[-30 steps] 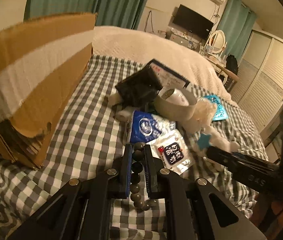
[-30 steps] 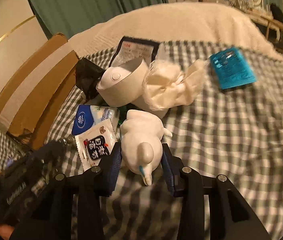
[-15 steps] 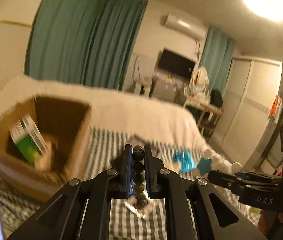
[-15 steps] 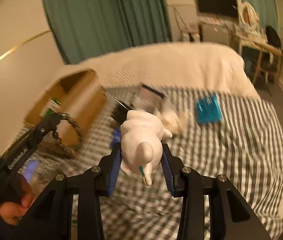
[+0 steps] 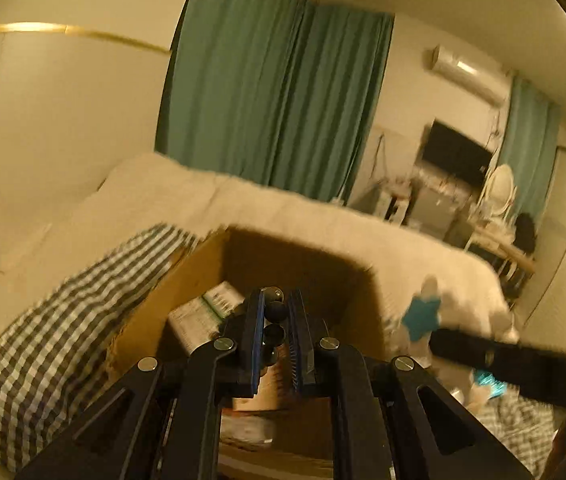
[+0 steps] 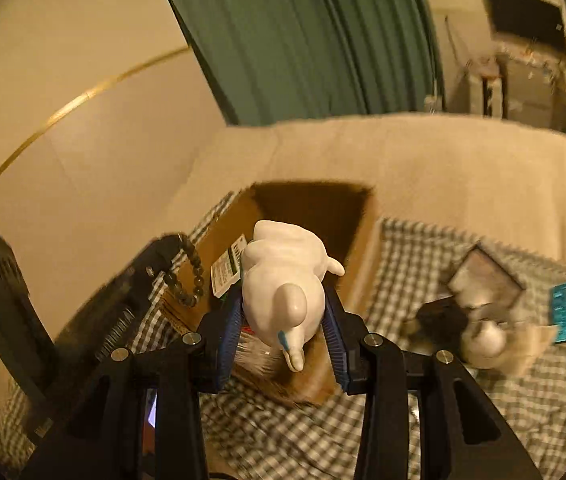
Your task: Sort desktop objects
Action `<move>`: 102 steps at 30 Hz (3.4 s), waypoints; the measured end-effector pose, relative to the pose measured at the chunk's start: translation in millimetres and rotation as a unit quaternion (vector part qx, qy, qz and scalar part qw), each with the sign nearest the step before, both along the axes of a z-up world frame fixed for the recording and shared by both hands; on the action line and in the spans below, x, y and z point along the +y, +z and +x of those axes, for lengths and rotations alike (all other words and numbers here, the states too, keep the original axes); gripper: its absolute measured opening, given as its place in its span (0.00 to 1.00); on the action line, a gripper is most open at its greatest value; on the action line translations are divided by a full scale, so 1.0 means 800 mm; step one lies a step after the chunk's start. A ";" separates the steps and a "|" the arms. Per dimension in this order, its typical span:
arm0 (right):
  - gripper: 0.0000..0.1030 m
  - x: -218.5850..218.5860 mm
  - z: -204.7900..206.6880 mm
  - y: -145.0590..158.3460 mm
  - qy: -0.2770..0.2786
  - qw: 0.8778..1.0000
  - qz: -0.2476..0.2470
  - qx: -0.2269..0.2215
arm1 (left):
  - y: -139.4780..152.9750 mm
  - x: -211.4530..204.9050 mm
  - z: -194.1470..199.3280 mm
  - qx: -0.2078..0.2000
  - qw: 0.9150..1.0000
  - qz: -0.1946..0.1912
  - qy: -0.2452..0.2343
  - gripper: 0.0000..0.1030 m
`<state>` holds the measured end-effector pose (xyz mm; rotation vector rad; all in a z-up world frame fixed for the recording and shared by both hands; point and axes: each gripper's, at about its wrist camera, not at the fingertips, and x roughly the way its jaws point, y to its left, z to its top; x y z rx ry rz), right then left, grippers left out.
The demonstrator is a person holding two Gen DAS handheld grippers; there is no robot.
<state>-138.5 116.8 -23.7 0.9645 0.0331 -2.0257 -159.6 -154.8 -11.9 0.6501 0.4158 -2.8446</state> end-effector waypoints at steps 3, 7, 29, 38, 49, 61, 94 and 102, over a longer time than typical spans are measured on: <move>0.37 -0.037 -0.011 -0.025 -0.003 1.000 0.020 -0.003 | -0.017 -0.008 -0.009 -0.010 1.000 0.014 -0.014 0.11; 0.61 -0.042 -0.022 -0.032 -0.025 1.000 0.010 -0.006 | -0.016 0.004 -0.010 -0.021 0.999 -0.020 -0.017 0.60; 0.61 0.309 0.051 -0.024 -0.198 0.975 0.052 0.088 | -0.096 0.269 0.043 -0.090 0.977 0.004 -0.194 0.89; 0.61 0.328 -0.004 -0.125 -0.200 0.978 0.053 0.032 | -0.184 0.299 -0.009 -0.139 0.966 -0.028 -0.217 0.89; 0.61 0.272 -0.106 -0.197 -0.193 0.979 0.065 -0.003 | -0.224 0.306 -0.052 -0.206 0.943 -0.008 -0.259 0.05; 0.08 0.279 -0.142 -0.252 -0.214 0.970 0.099 -0.056 | -0.170 0.292 -0.037 -0.157 0.955 -0.019 -0.250 0.03; 0.08 0.033 0.049 0.050 -0.005 0.998 -0.014 0.055 | 0.024 -0.013 -0.009 0.006 0.998 0.023 -0.055 0.03; 0.31 -0.045 0.002 -0.021 -0.022 0.999 0.032 0.011 | -0.027 -0.020 -0.035 -0.051 0.997 0.006 -0.063 0.14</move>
